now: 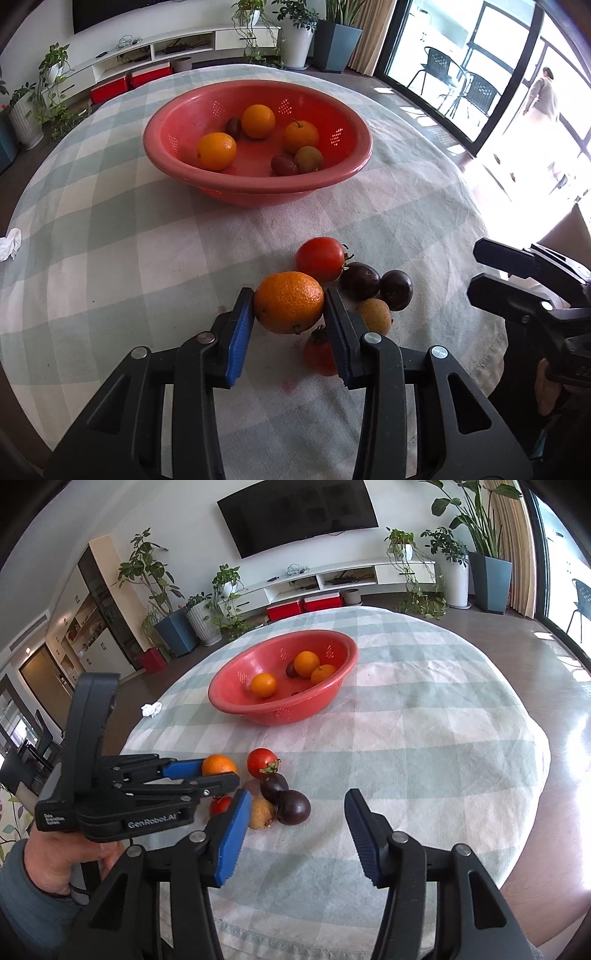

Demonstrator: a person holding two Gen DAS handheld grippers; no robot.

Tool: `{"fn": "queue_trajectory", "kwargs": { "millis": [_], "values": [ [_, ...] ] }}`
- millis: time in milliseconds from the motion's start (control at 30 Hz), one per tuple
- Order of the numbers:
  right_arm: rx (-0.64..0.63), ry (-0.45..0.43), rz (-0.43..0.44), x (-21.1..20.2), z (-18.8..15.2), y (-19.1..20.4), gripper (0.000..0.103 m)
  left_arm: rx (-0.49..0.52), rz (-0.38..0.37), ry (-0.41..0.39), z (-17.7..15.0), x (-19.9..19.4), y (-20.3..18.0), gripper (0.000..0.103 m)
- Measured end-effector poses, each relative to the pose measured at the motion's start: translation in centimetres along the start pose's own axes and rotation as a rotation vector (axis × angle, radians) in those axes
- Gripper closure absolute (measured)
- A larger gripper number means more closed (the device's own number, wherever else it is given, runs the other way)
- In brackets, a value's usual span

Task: Organize fruits
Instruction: 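Grasp an orange with the left gripper while the right gripper grasps a dark purple plum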

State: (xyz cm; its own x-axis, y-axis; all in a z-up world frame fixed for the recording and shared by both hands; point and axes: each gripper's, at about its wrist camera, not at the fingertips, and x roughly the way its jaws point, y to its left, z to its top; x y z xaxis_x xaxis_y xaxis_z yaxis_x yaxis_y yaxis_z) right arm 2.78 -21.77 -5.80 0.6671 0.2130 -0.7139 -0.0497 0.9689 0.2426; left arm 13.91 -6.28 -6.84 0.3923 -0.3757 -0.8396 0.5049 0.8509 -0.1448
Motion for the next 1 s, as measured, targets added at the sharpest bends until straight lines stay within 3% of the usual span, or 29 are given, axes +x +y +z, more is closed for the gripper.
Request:
{"fn": "queue_trajectory", "kwargs": {
  "millis": [233,467,1000],
  "values": [
    [-0.167,0.145,-0.039,3.2,0.5,1.0,0.056,-0.066,-0.015,-0.038,-2.1,-2.4,2.5,0.067],
    [-0.305,0.231,-0.044,5.6,0.8,2.0,0.059,-0.106,-0.019,-0.04,-4.5,-3.2,4.4,0.067],
    [-0.5,0.324,-0.018,6.7,0.9,3.1,0.062,-0.114,-0.025,-0.042,-5.0,-3.4,4.8,0.067]
  ]
}}
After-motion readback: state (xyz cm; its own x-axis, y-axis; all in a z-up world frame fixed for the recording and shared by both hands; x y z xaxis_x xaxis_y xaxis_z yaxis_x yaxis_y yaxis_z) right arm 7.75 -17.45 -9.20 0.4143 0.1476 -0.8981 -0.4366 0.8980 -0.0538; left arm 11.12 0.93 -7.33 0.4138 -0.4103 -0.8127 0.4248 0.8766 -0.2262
